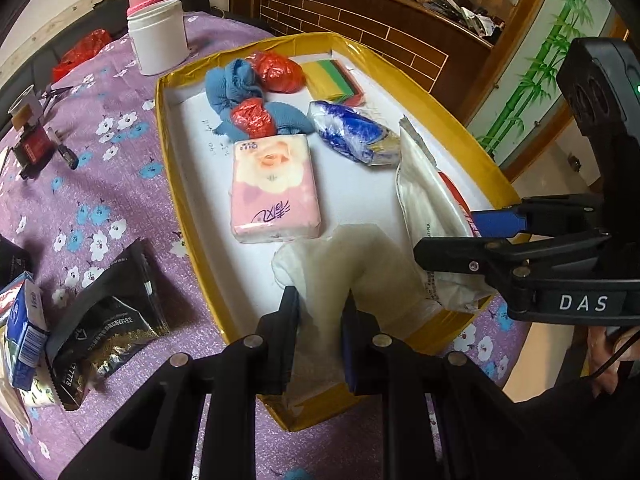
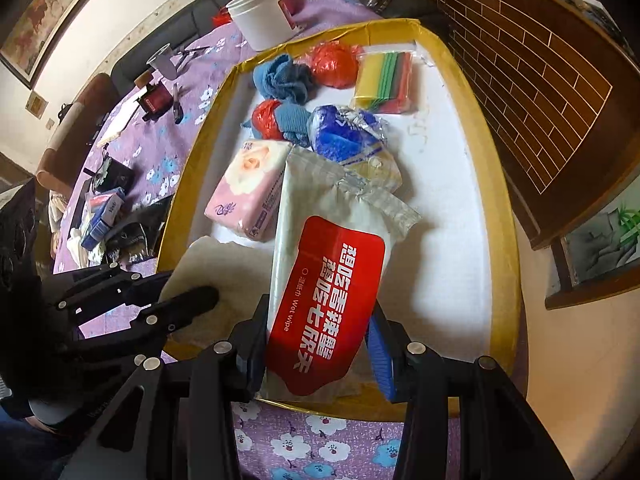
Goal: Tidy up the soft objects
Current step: 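Lower the cloth and pouch into the tray and open both tools, then move both tools back over the table pile, then grasp the white sock with the left tool and lift it, then grasp the blue Vinda tissue pack with the right tool while the left tool holds the sock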
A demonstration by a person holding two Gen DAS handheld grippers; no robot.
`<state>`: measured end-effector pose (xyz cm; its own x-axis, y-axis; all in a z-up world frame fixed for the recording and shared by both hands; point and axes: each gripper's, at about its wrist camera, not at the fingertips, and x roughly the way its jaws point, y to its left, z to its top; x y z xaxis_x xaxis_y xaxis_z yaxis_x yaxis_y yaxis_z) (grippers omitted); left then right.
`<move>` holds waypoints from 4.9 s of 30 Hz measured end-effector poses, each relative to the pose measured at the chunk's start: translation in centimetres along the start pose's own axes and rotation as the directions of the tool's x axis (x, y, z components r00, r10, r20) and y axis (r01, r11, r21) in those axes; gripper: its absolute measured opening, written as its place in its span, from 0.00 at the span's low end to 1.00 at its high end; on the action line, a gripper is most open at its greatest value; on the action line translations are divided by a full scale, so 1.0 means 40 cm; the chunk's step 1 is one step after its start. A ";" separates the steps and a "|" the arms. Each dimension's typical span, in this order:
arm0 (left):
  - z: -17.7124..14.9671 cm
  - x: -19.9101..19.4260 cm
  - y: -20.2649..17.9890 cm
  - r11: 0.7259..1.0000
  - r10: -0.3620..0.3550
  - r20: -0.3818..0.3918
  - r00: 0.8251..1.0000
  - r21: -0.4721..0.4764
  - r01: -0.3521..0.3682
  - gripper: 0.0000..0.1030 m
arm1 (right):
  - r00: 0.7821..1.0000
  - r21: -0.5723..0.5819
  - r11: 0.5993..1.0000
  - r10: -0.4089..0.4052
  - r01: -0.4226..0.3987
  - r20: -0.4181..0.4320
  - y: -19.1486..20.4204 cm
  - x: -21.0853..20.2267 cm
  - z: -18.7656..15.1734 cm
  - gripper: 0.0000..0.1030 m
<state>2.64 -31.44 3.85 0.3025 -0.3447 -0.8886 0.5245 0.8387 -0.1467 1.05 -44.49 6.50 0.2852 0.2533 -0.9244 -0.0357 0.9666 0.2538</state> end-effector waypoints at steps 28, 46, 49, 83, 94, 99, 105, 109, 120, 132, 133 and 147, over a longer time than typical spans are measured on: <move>-0.059 -0.151 0.094 0.995 0.072 0.121 0.990 -0.079 -0.063 0.54 | 0.985 -0.021 0.999 0.047 -0.044 0.168 0.128 -0.076 0.003 0.55; -0.270 -0.280 0.347 0.937 0.197 0.102 0.975 -0.314 -0.156 0.54 | 0.983 -0.230 0.958 0.183 -0.171 0.029 0.440 0.061 -0.020 0.55; -0.317 -0.299 0.400 0.918 0.219 0.081 0.972 -0.354 -0.178 0.54 | 0.981 -0.242 0.951 0.196 -0.191 -0.004 0.491 0.095 -0.033 0.55; -0.467 -0.310 0.715 0.761 0.289 -0.010 0.957 -0.604 -0.236 0.17 | 0.982 -0.325 0.930 0.189 -0.174 0.016 0.625 0.124 0.090 0.83; -0.499 -0.314 0.630 0.804 0.296 -0.011 0.955 -0.537 -0.255 0.17 | 0.998 -0.465 0.885 0.004 -0.033 -0.065 0.807 0.316 0.147 0.75; -0.499 -0.308 0.638 0.807 0.287 -0.003 0.958 -0.537 -0.244 0.17 | 0.998 -0.466 0.884 0.022 -0.045 -0.054 0.787 0.249 0.075 0.75; -0.478 -0.289 0.634 0.829 0.268 0.011 0.963 -0.512 -0.225 0.17 | 0.993 -0.462 0.882 0.050 -0.095 -0.110 0.733 0.199 -0.074 0.82; -0.468 -0.279 0.620 0.845 0.256 0.015 0.967 -0.490 -0.216 0.17 | 0.984 -0.409 0.902 0.076 -0.138 -0.164 0.678 0.198 -0.111 0.82; -0.473 -0.286 0.617 0.844 0.250 0.021 0.968 -0.494 -0.208 0.17 | 0.991 -0.819 0.558 0.059 -0.130 -0.117 0.767 0.125 -0.143 0.83; -0.495 -0.295 0.607 0.814 0.277 0.006 0.961 -0.533 -0.232 0.17 | 0.988 -0.988 -0.122 -0.133 -0.092 -0.076 0.823 0.252 -0.226 0.79; -0.496 -0.294 0.605 0.811 0.281 0.003 0.960 -0.535 -0.236 0.17 | 0.983 -0.989 -0.086 -0.149 -0.116 -0.103 0.821 0.266 -0.212 0.72; -0.471 -0.263 0.598 0.824 0.284 -0.019 0.959 -0.507 -0.254 0.19 | 0.976 -0.610 0.770 0.078 -0.189 -0.204 0.724 0.260 -0.051 0.43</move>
<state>-2.97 0.19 1.51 0.4240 -0.0847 -0.9017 -0.0479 0.9921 -0.1157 1.02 -13.78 3.65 0.0799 0.3304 -0.9404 -0.6655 0.7201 0.1964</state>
